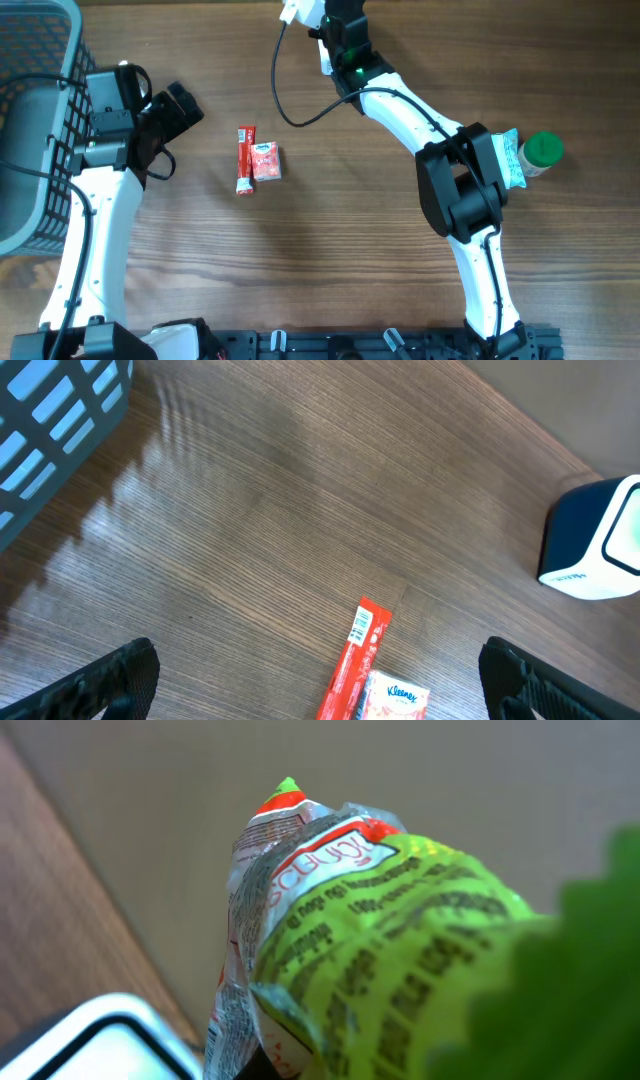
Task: Scan the item barcode
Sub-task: 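Hold the snack bag in front of the scanner window, then carry the snack bag right and lower it onto the table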
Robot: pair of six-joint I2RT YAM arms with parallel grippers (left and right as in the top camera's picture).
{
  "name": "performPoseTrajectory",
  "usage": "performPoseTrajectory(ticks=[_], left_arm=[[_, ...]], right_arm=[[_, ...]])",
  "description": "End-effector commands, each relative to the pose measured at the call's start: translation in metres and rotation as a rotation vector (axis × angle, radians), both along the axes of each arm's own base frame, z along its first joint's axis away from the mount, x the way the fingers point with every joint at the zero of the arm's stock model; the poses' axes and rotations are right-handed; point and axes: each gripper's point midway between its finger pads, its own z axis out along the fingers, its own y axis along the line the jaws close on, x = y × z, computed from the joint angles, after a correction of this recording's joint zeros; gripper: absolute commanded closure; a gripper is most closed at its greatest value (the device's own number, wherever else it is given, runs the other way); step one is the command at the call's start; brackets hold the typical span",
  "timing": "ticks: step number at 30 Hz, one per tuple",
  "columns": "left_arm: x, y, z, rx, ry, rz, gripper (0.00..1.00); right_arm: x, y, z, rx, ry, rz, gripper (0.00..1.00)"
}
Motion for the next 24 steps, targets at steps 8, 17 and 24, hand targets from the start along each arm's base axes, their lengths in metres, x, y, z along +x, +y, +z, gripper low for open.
performPoseTrajectory(ticks=[8, 17, 24], left_arm=[[0.001, 0.002, 0.003, 0.013, -0.009, -0.003, 0.00], [0.001, 0.002, 0.003, 0.013, -0.009, -0.003, 0.00], [0.001, 0.002, 0.003, 0.013, -0.009, -0.003, 0.00]], right_arm=[[-0.018, 0.002, -0.058, -0.052, 0.248, 0.024, 0.96], [-0.021, 0.003, -0.062, -0.070, 0.262, 0.032, 0.96], [-0.014, 0.006, -0.042, -0.034, 0.187, 0.027, 0.96]])
